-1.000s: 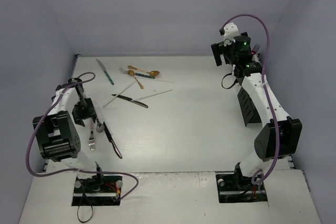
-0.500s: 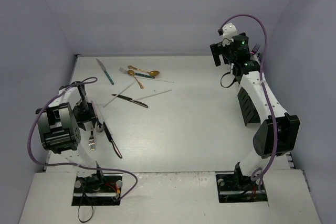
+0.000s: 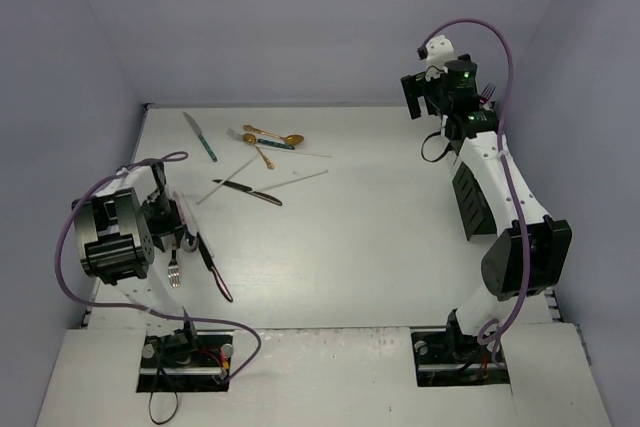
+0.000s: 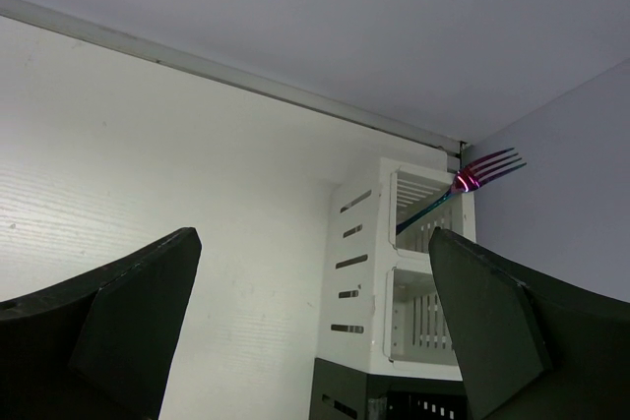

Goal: Sort the eating utensils into containers

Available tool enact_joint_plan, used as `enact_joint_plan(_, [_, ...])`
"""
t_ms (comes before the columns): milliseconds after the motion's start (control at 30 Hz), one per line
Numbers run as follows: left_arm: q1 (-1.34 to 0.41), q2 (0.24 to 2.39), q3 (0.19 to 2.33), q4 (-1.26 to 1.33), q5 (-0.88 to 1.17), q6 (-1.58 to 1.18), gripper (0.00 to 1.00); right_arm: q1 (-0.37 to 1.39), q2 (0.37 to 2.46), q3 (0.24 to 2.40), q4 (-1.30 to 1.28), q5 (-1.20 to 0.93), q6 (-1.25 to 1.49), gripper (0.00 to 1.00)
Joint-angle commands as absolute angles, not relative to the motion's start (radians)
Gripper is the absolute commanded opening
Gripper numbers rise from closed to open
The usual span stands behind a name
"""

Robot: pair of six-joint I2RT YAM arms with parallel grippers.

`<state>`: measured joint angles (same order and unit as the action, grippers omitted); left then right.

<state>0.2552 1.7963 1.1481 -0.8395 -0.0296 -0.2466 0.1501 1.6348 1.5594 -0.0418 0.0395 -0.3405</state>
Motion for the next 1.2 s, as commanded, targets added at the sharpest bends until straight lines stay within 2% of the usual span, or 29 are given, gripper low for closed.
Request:
enact_joint_plan(0, [0.24,1.793,1.162,-0.841,-0.047,-0.244,0.33,0.143,1.639,1.614,0.005,0.029,-0.327,1.0])
enact_joint_plan(100, [0.231,1.804,1.164,-0.838,-0.032,-0.241,0.28,0.145,1.638,1.615,0.005,0.025,-0.326,1.0])
enact_joint_plan(167, [0.23,1.81,1.167,-0.836,-0.019,-0.233,0.16,0.146,1.635,1.612,0.005,0.016,-0.322,1.0])
enact_joint_plan(300, [0.226,1.801,1.17,-0.838,-0.005,-0.221,0.0,0.15,1.614,1.606,-0.027,-0.015,-0.327,1.0])
enact_joint_plan(467, [0.227,1.665,1.163,-0.855,0.0,-0.212,0.0,0.16,1.569,1.604,-0.059,-0.058,-0.392,1.0])
enact_joint_plan(700, [0.24,1.399,1.263,-0.957,0.15,-0.133,0.0,0.178,1.472,1.626,-0.098,-0.141,-0.428,1.0])
enact_joint_plan(767, [0.25,1.351,1.301,-0.963,0.235,-0.13,0.0,0.184,1.451,1.624,-0.096,-0.175,-0.452,1.0])
enact_joint_plan(833, [0.247,1.321,1.336,-0.961,0.45,-0.151,0.0,0.198,1.434,1.619,-0.095,-0.197,-0.479,1.0])
enact_joint_plan(1000, [0.139,1.392,1.457,-0.96,0.689,-0.276,0.0,0.248,1.393,1.575,-0.089,-0.306,-0.625,1.0])
enact_joint_plan(1100, [0.023,1.452,1.477,-0.959,0.742,-0.354,0.0,0.31,1.3,1.447,-0.075,-0.447,-0.946,1.0])
enact_joint_plan(1167, [-0.083,1.485,1.49,-0.959,0.758,-0.387,0.0,0.419,1.25,1.363,-0.068,-0.443,-1.135,1.0])
